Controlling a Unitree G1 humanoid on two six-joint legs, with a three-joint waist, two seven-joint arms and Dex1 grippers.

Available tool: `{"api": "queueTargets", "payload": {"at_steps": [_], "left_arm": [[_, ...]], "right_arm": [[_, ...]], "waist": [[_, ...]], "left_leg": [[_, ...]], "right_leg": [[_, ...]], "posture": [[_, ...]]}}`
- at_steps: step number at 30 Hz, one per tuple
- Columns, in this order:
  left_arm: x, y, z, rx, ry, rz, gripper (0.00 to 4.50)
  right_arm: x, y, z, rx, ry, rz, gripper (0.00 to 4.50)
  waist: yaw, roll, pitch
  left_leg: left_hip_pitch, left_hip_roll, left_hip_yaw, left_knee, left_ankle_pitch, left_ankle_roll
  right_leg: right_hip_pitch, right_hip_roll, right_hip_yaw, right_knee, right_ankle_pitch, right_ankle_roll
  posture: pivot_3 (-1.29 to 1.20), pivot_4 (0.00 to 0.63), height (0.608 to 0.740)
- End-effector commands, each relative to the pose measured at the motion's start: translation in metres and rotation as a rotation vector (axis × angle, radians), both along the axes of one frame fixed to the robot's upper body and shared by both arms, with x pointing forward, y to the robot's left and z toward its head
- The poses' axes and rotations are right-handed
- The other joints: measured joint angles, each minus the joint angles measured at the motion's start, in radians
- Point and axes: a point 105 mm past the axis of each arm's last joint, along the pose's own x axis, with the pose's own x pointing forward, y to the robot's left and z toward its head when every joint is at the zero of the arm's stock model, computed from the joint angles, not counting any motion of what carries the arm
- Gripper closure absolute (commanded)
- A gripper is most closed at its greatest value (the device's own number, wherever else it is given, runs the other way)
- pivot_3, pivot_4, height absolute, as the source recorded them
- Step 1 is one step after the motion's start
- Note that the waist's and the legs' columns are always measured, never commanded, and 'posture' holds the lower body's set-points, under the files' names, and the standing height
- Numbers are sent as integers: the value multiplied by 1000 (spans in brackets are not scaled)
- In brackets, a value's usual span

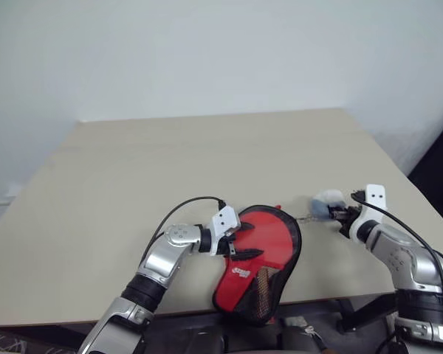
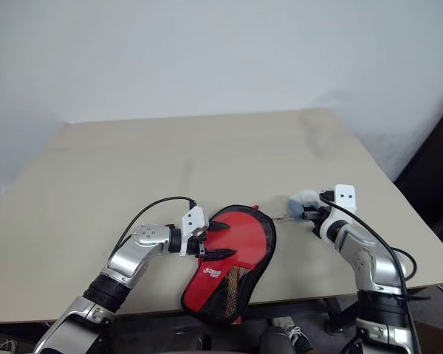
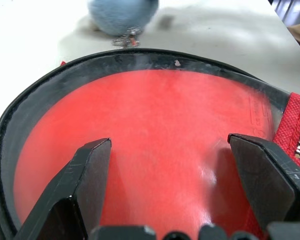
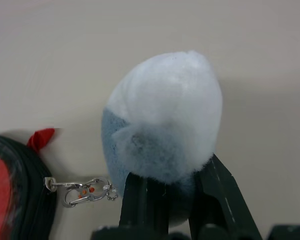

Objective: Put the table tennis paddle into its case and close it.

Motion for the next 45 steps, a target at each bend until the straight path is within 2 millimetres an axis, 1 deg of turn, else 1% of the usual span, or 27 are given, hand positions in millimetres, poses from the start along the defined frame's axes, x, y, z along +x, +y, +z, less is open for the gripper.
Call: {"api": "queueTargets", "payload": {"at_steps": [1, 3, 7, 8, 11, 12, 14, 18, 19, 22, 27, 30, 34, 38, 41, 45], "left_arm": [[-13, 18, -38, 132, 122, 22, 545], [-13, 18, -38, 134, 124, 19, 545], [-14, 19, -39, 140, 129, 11, 545], [-15, 19, -40, 142, 130, 9, 545], [-16, 19, -40, 144, 131, 6, 545], [-16, 18, -41, 146, 133, 6, 545], [-18, 18, -42, 148, 135, 7, 545], [-22, 21, -43, 151, 148, 8, 545], [-24, 23, -44, 157, 154, 7, 545], [-30, 30, -45, 173, 170, 10, 545], [-34, 40, -44, 200, 181, 14, 545], [-35, 44, -43, 211, 187, 9, 545], [-31, 41, -42, 211, 184, 7, 545], [-28, 38, -39, 203, 176, 9, 545], [-28, 39, -39, 204, 175, 10, 545], [-32, 44, -36, 212, 176, 9, 545]], "right_arm": [[-18, -22, 36, -27, -105, -12, 4431], [-41, -11, 42, -14, -104, 101, 4431], [-87, 12, 41, 16, -38, 321, 4432], [-96, 18, 41, 14, -28, 363, 4433], [-111, 30, 39, 22, -1, 440, 4434], [-117, 36, 36, 29, 14, 470, 4434], [-126, 49, 31, 58, 42, 526, 4434], [-138, 67, 25, 76, 75, 595, 4434], [-143, 74, 24, 96, 84, 628, 4434], [-160, 91, 27, 149, 98, 706, 4434], [-189, 107, 30, 213, 137, 808, 4435], [-199, 114, 35, 235, 118, 834, 4435], [-206, 124, 40, 257, 104, 856, 4436], [-217, 132, 31, 269, 167, 891, 4436], [-219, 130, 26, 282, 185, 907, 4436], [-220, 134, 27, 328, 171, 953, 4436]], "waist": [[2, 0, 0], [2, -1, 1], [-1, -6, 3], [-1, -6, 3], [-3, -8, 4], [-2, -8, 4], [-2, -10, 4], [-3, -10, 4], [-3, -10, 4], [-4, -12, 2], [-4, -14, 1], [-3, -15, 0], [-3, -15, 0], [-2, -16, 0], [-2, -16, 0], [-3, -17, 0]], "left_leg": [[0, 0, 0, 0, 0, 0], [0, 0, 0, 0, 0, 0], [0, 0, 0, 0, -1, -1], [0, 0, 1, 0, -1, -1], [0, 1, 1, 1, -3, -3], [0, 1, 1, 1, -5, -7], [0, 1, 1, 1, -6, -8], [0, 2, 1, 1, -7, -7], [0, 2, 1, 0, -7, -7], [0, 3, 1, 0, -9, -6], [0, 7, 2, -1, -11, -3], [0, 7, 2, -2, -12, -3], [0, 7, 2, -1, -13, -4], [0, 7, 2, -1, -13, -4], [0, 7, 2, -1, -13, -4], [0, 7, 2, -1, -14, -4]], "right_leg": [[0, 0, 0, 0, 0, 0], [0, 0, 0, 0, 0, 0], [-1, 0, 0, 0, -1, 1], [-1, -1, 0, 0, -2, 1], [-2, -1, 0, -1, -2, 1], [-2, -1, 0, -2, -2, 1], [-2, -1, -1, -3, -2, 1], [-1, -1, -2, -8, -2, 1], [-1, -1, -2, -9, -2, 1], [-1, -1, -2, -10, -2, 2], [-1, 1, -4, -12, -3, 1], [-1, 1, -4, -13, -3, 0], [-1, 1, -4, -13, -4, 0], [-1, 1, -5, -13, -4, 0], [-1, 1, -5, -14, -4, 0], [-1, 1, -5, -14, -4, 0]], "posture": [[0, 0, 740], [0, 0, 740], [0, 0, 740], [0, 0, 740], [0, 0, 740], [0, 0, 740], [0, 0, 740], [0, 0, 740], [0, 0, 740], [0, 0, 740], [0, 0, 740], [0, 0, 740], [0, 0, 740], [0, 0, 740], [0, 0, 740], [0, 0, 740]]}}
